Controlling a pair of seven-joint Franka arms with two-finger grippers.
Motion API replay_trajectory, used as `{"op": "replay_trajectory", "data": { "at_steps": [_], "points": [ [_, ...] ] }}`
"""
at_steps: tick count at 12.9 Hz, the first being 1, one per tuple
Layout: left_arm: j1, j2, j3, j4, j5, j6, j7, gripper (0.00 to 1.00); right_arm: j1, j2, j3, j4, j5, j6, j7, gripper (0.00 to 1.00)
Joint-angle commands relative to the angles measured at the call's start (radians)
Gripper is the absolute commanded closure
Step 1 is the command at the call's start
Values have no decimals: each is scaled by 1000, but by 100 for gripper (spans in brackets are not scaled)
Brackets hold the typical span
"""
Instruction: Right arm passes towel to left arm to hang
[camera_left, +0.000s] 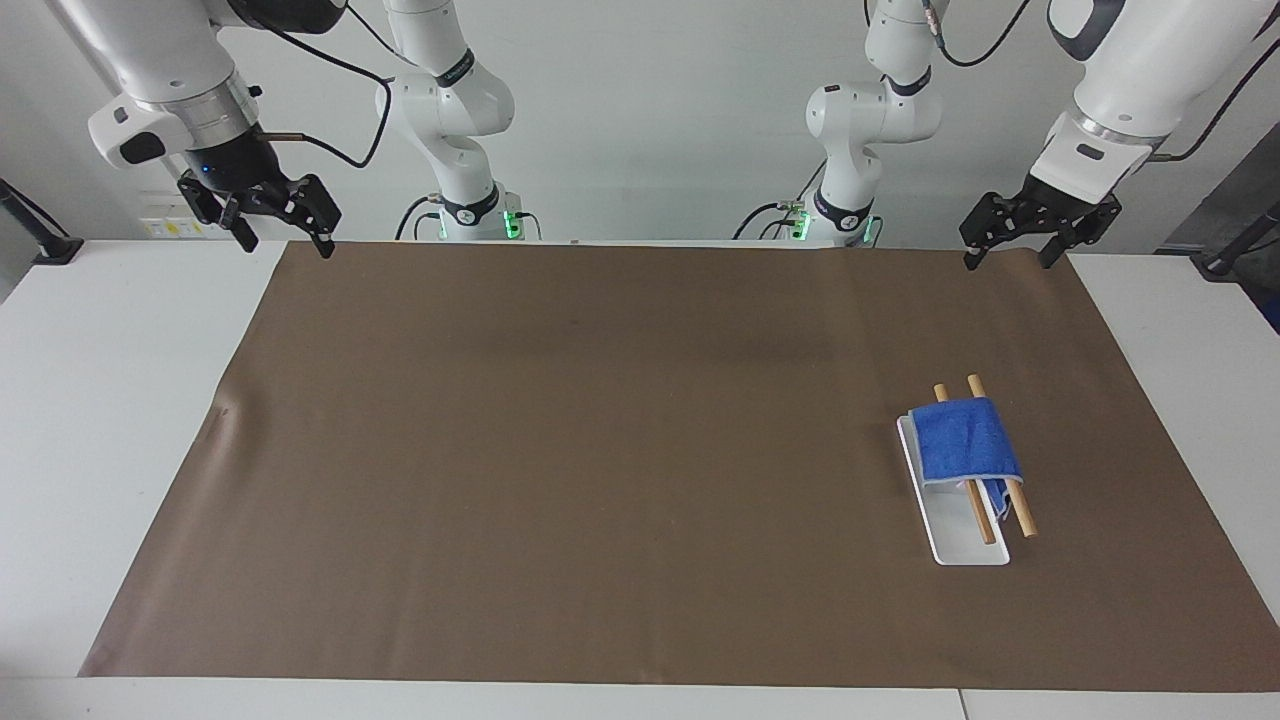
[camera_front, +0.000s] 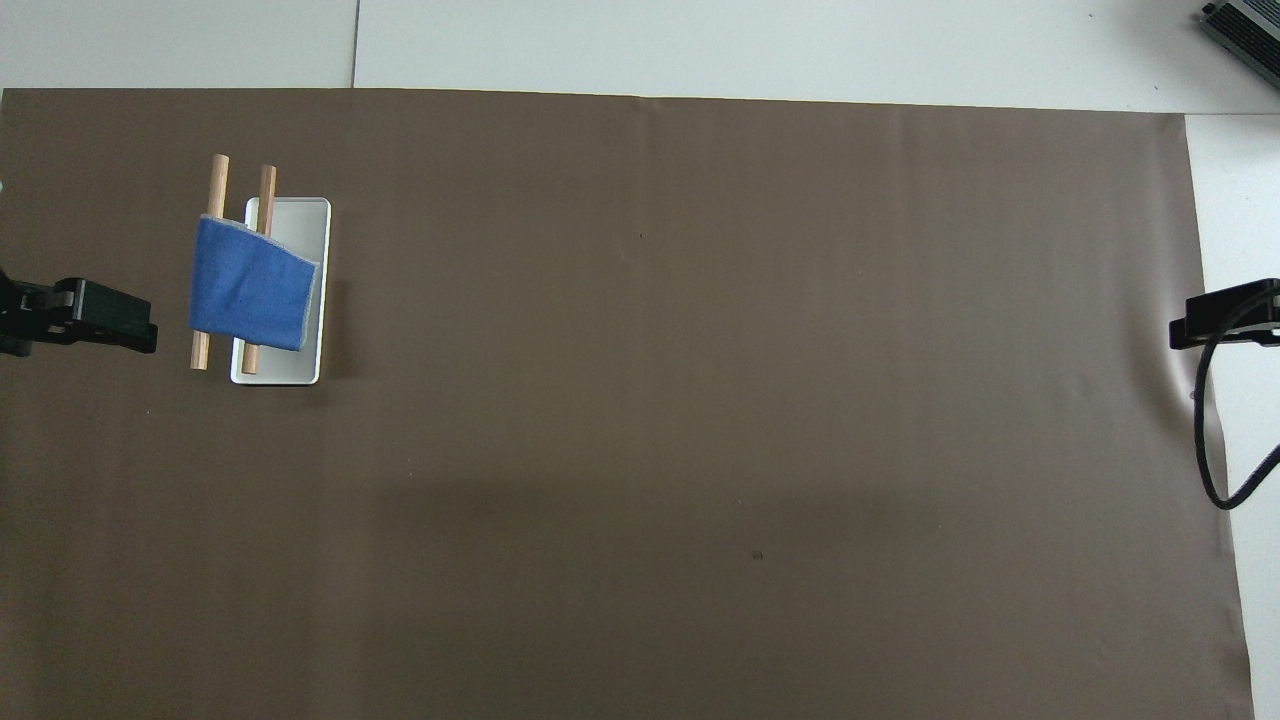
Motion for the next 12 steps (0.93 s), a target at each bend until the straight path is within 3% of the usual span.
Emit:
{"op": "replay_trajectory", "data": {
  "at_steps": [1,12],
  "points": [
    [6,-14,-6,-18,15,-9,21,0,-11,-5,8,-11,-1,-11,11,0],
    [13,-28,-6,-44,15,9,64,0,1,-54,16,-91,-1,38,51,0]
  ]
}}
